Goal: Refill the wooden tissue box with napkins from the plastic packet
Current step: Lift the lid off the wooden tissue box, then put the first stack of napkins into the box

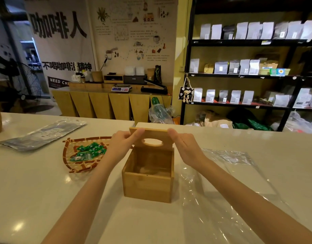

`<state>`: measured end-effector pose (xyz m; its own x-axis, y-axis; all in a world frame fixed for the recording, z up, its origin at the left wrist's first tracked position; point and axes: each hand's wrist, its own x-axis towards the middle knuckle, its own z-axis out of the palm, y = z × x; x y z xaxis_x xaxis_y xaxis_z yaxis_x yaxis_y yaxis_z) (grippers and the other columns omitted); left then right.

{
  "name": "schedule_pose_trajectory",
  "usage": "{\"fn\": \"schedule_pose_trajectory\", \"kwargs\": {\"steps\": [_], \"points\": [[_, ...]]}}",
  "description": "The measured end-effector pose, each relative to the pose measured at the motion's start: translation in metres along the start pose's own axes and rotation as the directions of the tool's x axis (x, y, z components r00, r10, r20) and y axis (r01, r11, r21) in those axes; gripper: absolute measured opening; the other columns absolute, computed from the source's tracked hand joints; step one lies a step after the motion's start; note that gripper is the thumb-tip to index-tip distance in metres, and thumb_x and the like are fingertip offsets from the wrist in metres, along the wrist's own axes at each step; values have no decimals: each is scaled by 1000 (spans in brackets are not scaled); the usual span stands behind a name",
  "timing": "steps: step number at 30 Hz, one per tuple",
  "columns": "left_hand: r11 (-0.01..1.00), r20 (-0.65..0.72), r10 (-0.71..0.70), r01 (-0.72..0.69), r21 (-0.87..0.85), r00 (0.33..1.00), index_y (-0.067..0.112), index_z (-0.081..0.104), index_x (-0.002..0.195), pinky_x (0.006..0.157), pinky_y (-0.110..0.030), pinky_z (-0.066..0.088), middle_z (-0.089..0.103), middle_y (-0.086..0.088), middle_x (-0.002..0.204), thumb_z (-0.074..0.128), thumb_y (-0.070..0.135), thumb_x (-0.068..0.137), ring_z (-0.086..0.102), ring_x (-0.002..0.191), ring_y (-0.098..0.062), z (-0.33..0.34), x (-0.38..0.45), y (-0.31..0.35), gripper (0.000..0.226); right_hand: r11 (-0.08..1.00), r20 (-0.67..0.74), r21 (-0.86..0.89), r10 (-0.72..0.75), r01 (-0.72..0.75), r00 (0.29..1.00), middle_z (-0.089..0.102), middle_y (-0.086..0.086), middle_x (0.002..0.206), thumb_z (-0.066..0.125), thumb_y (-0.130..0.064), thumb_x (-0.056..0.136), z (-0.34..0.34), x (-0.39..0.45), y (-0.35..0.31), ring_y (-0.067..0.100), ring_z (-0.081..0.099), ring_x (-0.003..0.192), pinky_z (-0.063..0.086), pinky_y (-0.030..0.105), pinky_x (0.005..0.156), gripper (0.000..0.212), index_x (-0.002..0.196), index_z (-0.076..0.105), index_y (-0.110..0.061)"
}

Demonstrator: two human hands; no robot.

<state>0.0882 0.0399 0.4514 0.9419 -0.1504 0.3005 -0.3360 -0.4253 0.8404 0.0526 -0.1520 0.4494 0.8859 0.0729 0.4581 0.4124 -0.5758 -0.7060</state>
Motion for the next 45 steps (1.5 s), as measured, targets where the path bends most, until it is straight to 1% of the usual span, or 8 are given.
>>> {"fn": "schedule_pose_trajectory", "kwargs": {"steps": [8,15,21,26,32,35,38,45], "points": [[976,-115,-48,22,-217,992,26,65,86,68,-16,45,65,10,85,60,28,84,59,85,-7,18,4,-7,6,977,-36,176,130,-122,991,70,9,98,52,-25,92,8,8,17,23,66,91,57,40,80,22,108,60,-12],[981,-177,-65,30,-191,982,10,64,108,64,-13,41,61,7,89,61,26,83,54,80,2,25,4,-12,29,947,-60,261,210,-188,976,67,6,103,55,-22,90,13,8,18,21,63,96,54,29,80,22,108,61,-10],[983,-151,-82,55,-173,985,10,63,107,67,-15,42,61,2,96,59,28,85,57,97,-15,24,4,-12,30,934,-70,288,239,-210,968,68,12,108,55,-23,90,16,10,20,24,64,99,54,37,86,25,110,61,-9],[975,-78,-193,183,-123,978,15,49,124,89,-37,46,57,-7,123,58,38,83,52,118,-27,17,7,3,48,921,35,277,274,-273,961,65,5,114,55,-26,91,7,7,17,19,60,101,50,23,80,33,120,55,-12],[916,-374,392,-322,238,840,14,51,124,100,-32,41,56,-3,128,64,32,81,45,116,-10,38,-32,56,49,953,-84,-8,302,-304,949,58,4,128,52,-26,91,-42,-24,33,18,53,116,39,26,93,34,123,54,-15],[802,-171,590,-548,235,789,20,59,114,100,-13,30,51,12,120,57,41,80,38,116,5,68,-59,68,40,869,-84,-335,356,-363,931,52,5,136,49,-27,92,-67,-54,55,22,48,122,37,32,99,39,129,50,-15],[749,282,590,-643,158,757,32,50,123,96,-1,26,55,15,125,44,51,82,38,116,11,98,-81,65,46,791,-83,-495,368,-359,926,42,4,146,43,-32,94,-82,-84,73,20,37,134,29,35,109,45,137,41,-18],[572,826,378,-807,147,418,27,19,145,113,-18,-7,12,10,156,22,64,83,2,143,-1,150,-115,32,72,606,-68,-697,476,-383,877,34,6,150,30,-45,93,-100,-115,103,22,26,139,23,44,112,53,140,32,-21]]}}
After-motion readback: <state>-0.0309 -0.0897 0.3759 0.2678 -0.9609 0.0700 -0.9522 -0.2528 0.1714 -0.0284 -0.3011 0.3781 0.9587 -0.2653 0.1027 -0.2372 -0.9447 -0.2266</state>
